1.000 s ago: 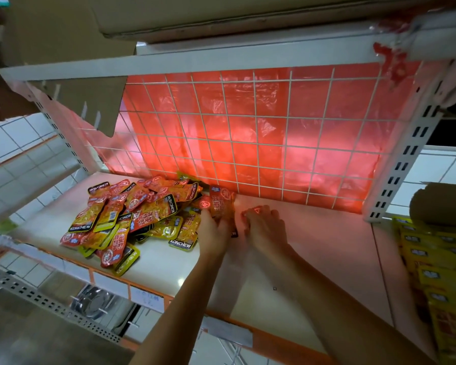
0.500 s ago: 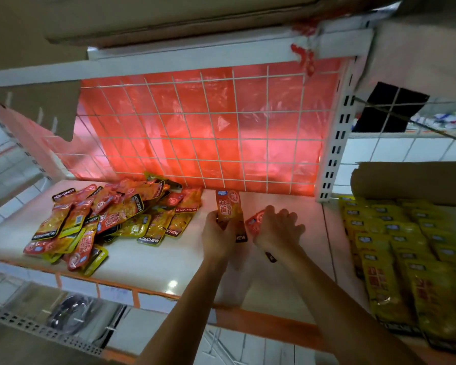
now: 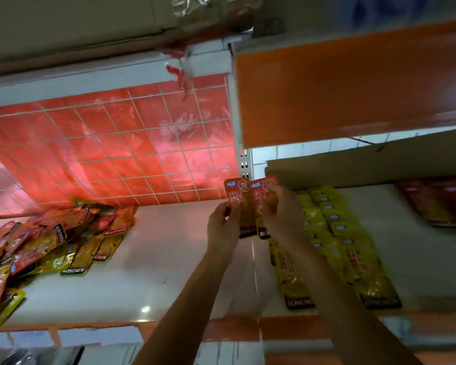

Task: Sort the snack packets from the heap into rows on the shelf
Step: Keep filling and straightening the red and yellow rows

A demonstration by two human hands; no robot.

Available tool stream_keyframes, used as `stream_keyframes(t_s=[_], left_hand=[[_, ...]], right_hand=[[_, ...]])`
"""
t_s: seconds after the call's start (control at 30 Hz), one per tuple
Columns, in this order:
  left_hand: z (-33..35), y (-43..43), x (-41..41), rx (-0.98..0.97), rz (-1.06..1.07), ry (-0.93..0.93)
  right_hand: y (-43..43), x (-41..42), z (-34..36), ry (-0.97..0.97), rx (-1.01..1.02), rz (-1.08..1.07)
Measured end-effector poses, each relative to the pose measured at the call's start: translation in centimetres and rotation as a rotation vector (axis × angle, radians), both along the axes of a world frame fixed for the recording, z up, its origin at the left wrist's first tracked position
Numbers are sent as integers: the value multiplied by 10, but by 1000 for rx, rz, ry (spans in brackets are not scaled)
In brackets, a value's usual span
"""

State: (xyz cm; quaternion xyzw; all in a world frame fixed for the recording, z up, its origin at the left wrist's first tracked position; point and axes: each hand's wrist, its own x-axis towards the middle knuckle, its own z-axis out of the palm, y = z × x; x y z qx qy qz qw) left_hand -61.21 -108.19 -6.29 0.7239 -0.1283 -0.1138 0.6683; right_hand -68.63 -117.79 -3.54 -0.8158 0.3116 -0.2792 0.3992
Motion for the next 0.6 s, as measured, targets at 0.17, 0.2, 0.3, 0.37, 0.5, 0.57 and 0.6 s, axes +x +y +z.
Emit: stream_keyframes(t_s=[0.17, 0.2, 0.3, 0.37, 0.5, 0.57, 0.6], left_hand=[[6, -61, -40, 7, -66, -11], [6, -73, -48, 35, -75, -41], [6, -109, -71, 124, -80, -153], [7, -131, -89, 134, -100, -161], [2, -177, -126, 117, -146, -135], [0, -199, -142, 114, -165, -183], [-3, -210, -150, 116, -179, -189]], right_hand=[[-60, -51, 2, -94, 87, -44], [-73, -61, 2, -109, 115, -67], [-112, -91, -2, -135, 147, -121], [-136, -111, -5, -155, 148, -166], [-179, -152, -11, -153, 180, -244], [-198, -172, -12, -150, 219, -269], [-208, -183, -12, -146, 227, -290]])
